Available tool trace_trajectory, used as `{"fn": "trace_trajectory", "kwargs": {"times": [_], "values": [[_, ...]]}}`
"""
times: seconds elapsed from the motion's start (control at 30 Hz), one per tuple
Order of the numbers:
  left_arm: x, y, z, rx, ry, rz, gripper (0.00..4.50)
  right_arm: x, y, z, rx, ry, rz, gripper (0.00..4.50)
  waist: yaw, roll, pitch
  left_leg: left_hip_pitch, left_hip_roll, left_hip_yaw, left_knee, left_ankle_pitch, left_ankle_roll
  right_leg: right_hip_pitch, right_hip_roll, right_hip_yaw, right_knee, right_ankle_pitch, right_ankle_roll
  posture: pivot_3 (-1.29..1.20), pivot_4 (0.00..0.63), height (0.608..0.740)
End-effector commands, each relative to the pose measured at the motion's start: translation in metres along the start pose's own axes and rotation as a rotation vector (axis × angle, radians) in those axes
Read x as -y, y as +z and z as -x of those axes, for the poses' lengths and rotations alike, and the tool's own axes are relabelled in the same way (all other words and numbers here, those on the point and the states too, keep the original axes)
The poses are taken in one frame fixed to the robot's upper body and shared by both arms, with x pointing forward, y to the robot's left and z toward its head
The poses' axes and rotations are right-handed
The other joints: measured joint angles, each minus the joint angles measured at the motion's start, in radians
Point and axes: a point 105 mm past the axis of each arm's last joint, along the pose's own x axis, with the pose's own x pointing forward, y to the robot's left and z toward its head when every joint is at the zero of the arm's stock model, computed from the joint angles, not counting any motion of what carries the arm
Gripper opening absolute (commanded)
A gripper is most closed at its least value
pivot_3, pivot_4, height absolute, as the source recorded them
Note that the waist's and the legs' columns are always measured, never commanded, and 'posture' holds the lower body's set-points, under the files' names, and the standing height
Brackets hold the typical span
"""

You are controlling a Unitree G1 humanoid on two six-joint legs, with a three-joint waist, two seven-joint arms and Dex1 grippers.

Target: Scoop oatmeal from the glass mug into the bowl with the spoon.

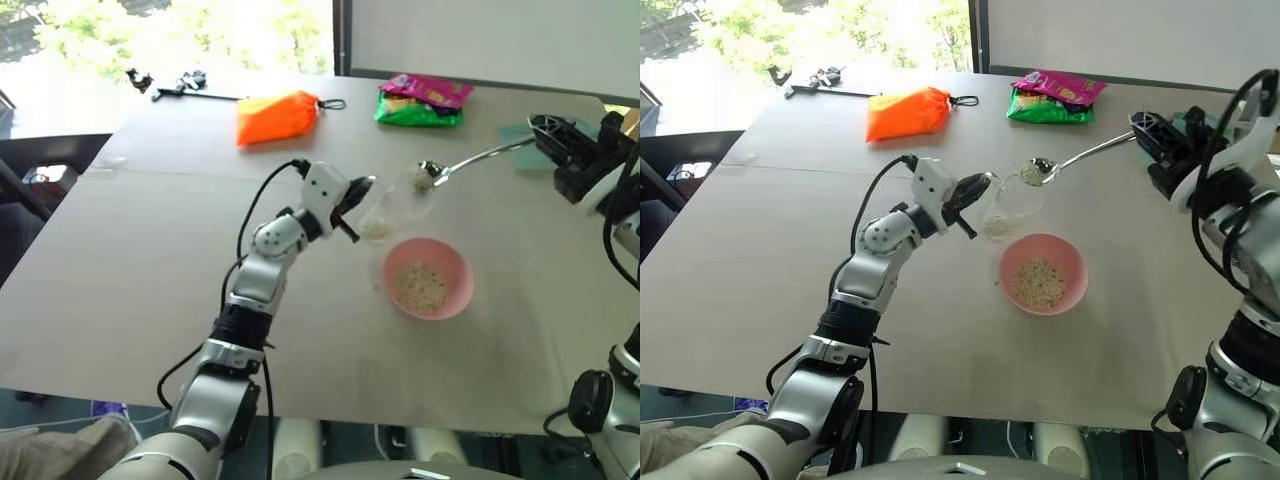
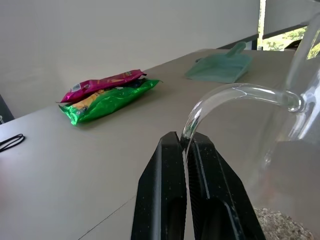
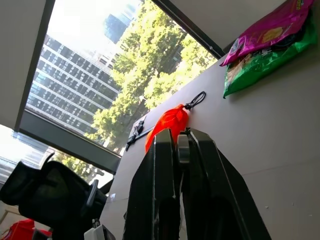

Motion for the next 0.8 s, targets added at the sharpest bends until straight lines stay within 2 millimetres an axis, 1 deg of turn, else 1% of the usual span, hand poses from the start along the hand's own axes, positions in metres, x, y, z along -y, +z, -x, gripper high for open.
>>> {"fn": "trace_trajectory", "kwargs": {"times": [0.03, 0.33, 0.8], "values": [[-0.002, 0.023, -0.006, 0.083, -0.010, -0.054, 0.06, -0.012, 0.007, 0.011, 0.064, 0.056, 0.006, 0.00, 0.000, 0.000, 0.000, 0.000, 0.000, 0.000, 0.000, 0.000, 0.000, 0.000, 0.000, 0.000, 0.000, 0.000, 0.000, 0.00, 0.150, 0.740], [-0.003, 0.023, -0.009, 0.088, -0.013, -0.050, 0.06, -0.011, 0.001, 0.023, 0.097, 0.048, 0.009, 0.00, 0.001, 0.001, -0.001, 0.000, 0.000, -0.001, 0.002, 0.000, 0.000, 0.001, 0.000, 0.000, 0.001, 0.000, 0.000, 0.00, 0.150, 0.740], [-0.021, 0.020, -0.013, 0.072, 0.023, -0.052, 0.06, -0.019, -0.013, 0.045, 0.143, 0.026, 0.027, 0.00, 0.003, 0.002, -0.001, 0.001, 0.000, -0.002, 0.003, 0.000, 0.000, 0.002, 0.001, 0.000, 0.001, 0.000, 0.000, 0.00, 0.150, 0.740]]}}
